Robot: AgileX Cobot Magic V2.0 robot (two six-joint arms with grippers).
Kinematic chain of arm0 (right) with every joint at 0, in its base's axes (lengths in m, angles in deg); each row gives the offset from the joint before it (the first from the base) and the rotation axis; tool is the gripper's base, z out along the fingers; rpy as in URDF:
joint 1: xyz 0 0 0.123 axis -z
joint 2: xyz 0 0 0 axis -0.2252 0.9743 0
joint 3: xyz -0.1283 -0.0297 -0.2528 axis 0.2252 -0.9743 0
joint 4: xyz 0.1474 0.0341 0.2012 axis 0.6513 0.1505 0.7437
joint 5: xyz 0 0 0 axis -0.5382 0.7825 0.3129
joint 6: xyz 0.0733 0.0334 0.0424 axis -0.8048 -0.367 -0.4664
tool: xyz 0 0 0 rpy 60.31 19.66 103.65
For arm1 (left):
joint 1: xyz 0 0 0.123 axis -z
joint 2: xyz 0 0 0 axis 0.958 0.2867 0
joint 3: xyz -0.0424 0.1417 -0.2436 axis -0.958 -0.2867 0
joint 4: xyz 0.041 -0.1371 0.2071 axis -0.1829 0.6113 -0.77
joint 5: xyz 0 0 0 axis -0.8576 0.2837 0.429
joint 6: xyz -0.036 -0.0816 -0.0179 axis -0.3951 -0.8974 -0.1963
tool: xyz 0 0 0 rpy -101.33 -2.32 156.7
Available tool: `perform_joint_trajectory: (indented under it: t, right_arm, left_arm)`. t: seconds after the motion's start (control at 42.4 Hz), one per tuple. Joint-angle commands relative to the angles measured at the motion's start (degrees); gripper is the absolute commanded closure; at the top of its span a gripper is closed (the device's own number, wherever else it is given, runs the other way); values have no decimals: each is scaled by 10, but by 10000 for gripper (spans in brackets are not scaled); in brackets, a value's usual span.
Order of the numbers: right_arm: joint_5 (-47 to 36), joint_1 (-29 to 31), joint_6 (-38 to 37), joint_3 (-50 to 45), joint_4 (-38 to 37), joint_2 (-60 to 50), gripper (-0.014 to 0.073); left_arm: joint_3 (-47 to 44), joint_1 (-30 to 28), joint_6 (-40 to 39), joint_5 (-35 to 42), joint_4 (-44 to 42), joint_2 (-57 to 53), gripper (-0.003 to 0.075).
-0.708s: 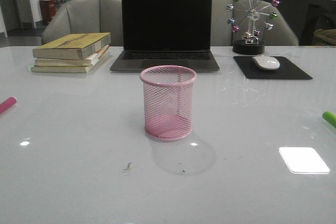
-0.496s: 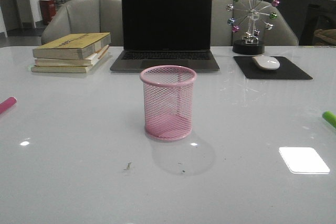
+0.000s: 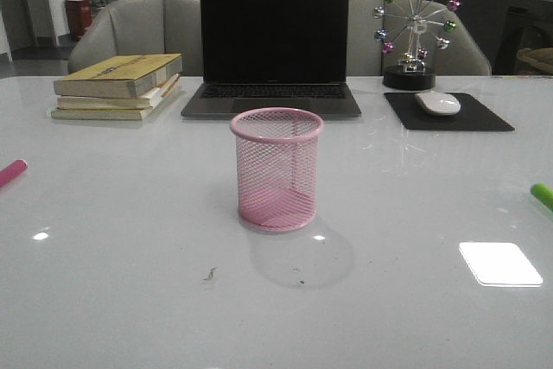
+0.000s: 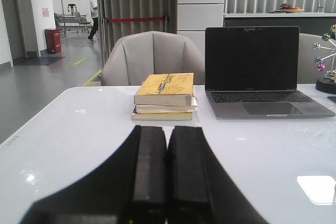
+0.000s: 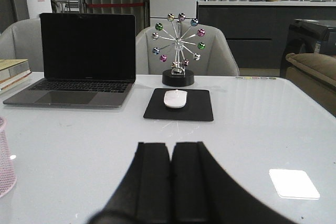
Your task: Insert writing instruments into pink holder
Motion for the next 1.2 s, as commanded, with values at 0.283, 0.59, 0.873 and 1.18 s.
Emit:
perform_joint_trajectory:
  t: [0.283,0.59,0.873,1.18]
  right_arm:
    - [-6,0,0,93,-7,-9,537]
    - [137,0,5,309,-10,75,537]
    - [318,0,5,414,-10,208,537]
    - [445,0,5,406,-10,311,537]
  left_arm:
    - [90,4,-3,54,27,-9,629]
    - [294,4,-3,-70,27,68,629]
    - [401,4,-3,-255,27,207,629]
    - [397,4,-3,-392,27,331,629]
